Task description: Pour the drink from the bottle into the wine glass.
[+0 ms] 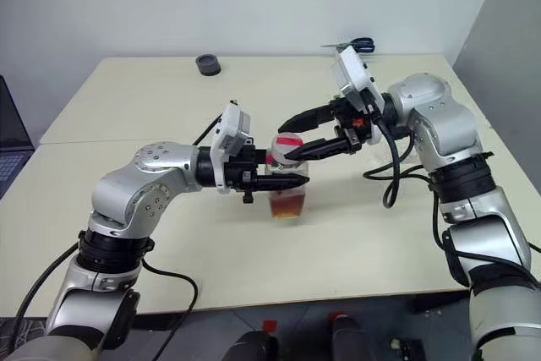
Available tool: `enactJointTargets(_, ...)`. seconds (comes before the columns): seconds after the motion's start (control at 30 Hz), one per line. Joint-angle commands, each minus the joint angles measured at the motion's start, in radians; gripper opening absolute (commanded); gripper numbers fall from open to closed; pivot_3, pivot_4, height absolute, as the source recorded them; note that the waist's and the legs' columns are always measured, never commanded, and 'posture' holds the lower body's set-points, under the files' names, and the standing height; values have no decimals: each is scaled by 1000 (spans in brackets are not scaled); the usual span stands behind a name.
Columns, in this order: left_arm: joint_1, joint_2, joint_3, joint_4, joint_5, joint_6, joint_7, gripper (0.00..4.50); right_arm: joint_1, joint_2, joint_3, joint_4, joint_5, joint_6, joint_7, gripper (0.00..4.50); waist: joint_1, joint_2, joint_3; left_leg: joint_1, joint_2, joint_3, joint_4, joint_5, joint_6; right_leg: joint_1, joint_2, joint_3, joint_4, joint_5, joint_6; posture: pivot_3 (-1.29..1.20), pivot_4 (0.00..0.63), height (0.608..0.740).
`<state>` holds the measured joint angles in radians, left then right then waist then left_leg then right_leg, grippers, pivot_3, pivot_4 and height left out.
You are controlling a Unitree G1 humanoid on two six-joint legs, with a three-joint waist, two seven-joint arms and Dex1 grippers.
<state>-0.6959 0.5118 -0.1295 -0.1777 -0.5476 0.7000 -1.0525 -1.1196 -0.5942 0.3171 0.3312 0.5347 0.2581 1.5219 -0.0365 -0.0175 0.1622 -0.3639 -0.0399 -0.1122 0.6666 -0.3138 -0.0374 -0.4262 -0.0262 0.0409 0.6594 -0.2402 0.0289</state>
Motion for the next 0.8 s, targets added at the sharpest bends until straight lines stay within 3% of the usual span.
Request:
enactJointTargets(0.03,-20,-20,42,-90,-68,-24,-13,1818,-26,-65,48,36,-33,-9,93,3174,5,0,0,0,0,0,0,0,0,0,0,0,0,0,0,0,150,740)
enactJointTargets(0.17,-8,-23,53,-101,-69,-27,4,1818,-41,-209,-9,-53,28,201,93,4482,17,0,1,-2,-1,-1,1,0,0,0,-2,-1,-1,0,0,0,150,740)
enactJointTargets(0.27,1,-23,58,-102,-71,-36,14,1818,-4,-320,-74,-191,102,400,64,4482,24,1,2,-4,-1,-1,0,0,0,-2,-3,-1,-3,0,0,0,150,740)
enactJointTargets(0.37,1,-38,56,-89,-66,-53,23,1818,106,-349,-216,-403,284,651,-129,4482,22,1,2,-4,0,0,-2,0,0,-3,-2,-1,-3,0,0,0,150,740)
enactJointTargets(0.5,-15,-66,45,-54,-49,-82,28,1818,243,-193,-425,-636,530,844,-540,4482,15,1,2,-3,0,2,-1,0,0,-3,-2,1,0,0,0,0,150,740)
enactJointTargets(0.63,-41,-85,34,-22,-38,-105,20,1818,308,41,-503,-762,642,842,-953,4482,14,1,1,-2,-1,1,2,0,0,-2,-2,0,4,0,0,0,150,740)
enactJointTargets(0.7,-50,-88,32,-11,-37,-111,14,1818,327,119,-503,-808,628,817,-1078,4482,12,1,1,-2,-1,0,3,0,0,-2,-2,0,4,0,0,0,150,740)
enactJointTargets(0.8,-60,-85,28,0,-35,-115,5,1818,334,151,-505,-841,647,811,-1154,4482,11,1,1,-3,-1,1,4,0,0,-2,-2,0,4,0,0,0,150,740)
